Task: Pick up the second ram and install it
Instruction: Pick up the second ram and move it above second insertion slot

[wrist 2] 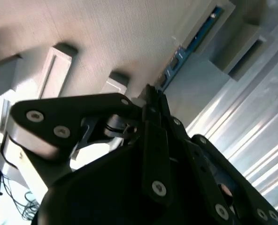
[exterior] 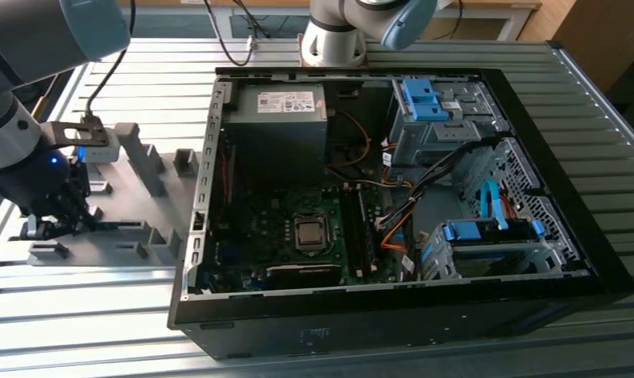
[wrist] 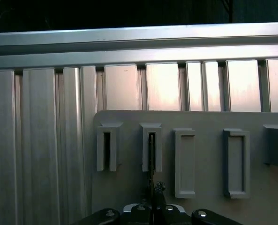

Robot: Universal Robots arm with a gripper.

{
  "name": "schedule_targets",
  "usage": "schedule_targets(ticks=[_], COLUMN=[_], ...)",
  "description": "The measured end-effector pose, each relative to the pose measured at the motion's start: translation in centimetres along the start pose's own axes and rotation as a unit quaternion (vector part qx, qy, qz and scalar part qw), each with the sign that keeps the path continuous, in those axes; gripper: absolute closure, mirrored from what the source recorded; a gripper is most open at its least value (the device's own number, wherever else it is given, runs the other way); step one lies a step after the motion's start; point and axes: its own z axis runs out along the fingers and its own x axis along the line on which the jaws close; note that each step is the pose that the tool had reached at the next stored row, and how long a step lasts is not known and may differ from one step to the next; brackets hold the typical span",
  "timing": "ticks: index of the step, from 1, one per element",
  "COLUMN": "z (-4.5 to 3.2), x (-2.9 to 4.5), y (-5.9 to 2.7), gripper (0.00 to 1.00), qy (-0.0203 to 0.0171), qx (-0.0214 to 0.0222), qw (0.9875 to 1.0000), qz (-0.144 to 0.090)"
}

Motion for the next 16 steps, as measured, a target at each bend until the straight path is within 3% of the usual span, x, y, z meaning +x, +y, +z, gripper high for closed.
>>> schedule_targets(ticks=[5,11,16], z=[0.00,0.01,0.00], x=[0.00,0.05,0.06], y=[0.00,-0.01,-0.01], gripper=[0.86,0.86,0.86], qy=[0.0000,0.0005,0.0006], qx=[0.0000,-0.0007,-0.0009], qw=[1.0000,0.9994,0.9992], qz=[-0.001,-0.034,-0.039])
